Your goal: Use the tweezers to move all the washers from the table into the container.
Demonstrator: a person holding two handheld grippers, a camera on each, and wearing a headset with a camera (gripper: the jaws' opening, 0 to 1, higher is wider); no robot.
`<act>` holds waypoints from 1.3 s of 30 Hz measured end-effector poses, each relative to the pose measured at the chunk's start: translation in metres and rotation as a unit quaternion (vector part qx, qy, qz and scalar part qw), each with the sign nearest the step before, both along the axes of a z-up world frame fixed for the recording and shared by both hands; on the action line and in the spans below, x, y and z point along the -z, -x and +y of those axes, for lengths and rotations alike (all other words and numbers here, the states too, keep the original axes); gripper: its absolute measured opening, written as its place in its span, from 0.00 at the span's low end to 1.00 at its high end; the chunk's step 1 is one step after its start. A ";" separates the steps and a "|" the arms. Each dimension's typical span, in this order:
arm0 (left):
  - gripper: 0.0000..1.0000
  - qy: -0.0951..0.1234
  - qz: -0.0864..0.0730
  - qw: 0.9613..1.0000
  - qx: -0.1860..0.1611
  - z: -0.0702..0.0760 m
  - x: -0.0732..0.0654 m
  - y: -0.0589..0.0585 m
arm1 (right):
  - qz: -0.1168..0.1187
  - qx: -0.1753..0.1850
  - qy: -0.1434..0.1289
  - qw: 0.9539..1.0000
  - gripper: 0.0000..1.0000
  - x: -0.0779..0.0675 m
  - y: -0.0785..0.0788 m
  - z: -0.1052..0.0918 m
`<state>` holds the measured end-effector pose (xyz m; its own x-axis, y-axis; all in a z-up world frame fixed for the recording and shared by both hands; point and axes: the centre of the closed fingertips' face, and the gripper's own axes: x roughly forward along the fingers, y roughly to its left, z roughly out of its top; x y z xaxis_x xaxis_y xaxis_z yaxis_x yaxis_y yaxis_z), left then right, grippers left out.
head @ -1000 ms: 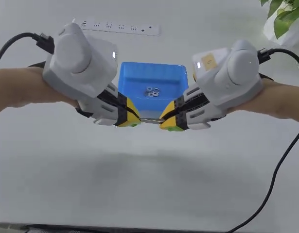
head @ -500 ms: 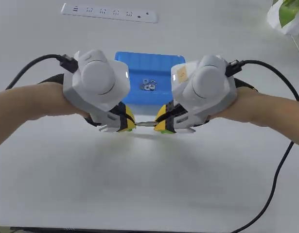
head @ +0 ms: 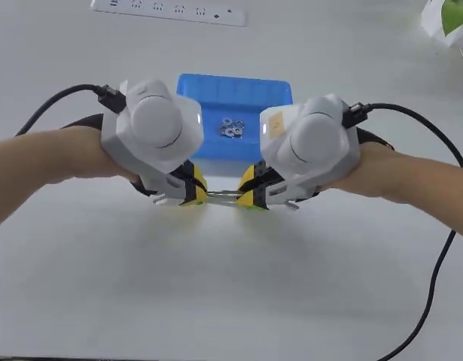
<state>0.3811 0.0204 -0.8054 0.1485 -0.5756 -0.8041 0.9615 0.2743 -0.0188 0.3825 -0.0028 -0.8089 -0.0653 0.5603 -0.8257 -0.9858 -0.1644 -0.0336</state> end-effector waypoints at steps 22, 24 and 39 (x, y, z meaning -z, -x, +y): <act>0.28 0.043 -0.010 0.998 -0.047 0.009 -0.020 0.005 | 0.007 0.062 -0.051 0.997 0.26 -0.015 0.000 -0.011; 0.28 0.052 -0.015 0.997 -0.056 0.012 -0.025 0.008 | 0.015 0.085 -0.082 0.993 0.27 -0.024 -0.001 -0.012; 0.54 0.161 -0.083 0.967 -0.181 0.050 -0.082 0.019 | 0.065 0.193 -0.240 0.949 0.55 -0.091 -0.001 -0.032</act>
<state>0.3619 0.0703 -0.7236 0.4983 -0.6781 -0.5403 0.8005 0.5991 -0.0136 0.3835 -0.0348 -0.7174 0.1369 0.8725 -0.4690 -0.9704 0.2131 0.1133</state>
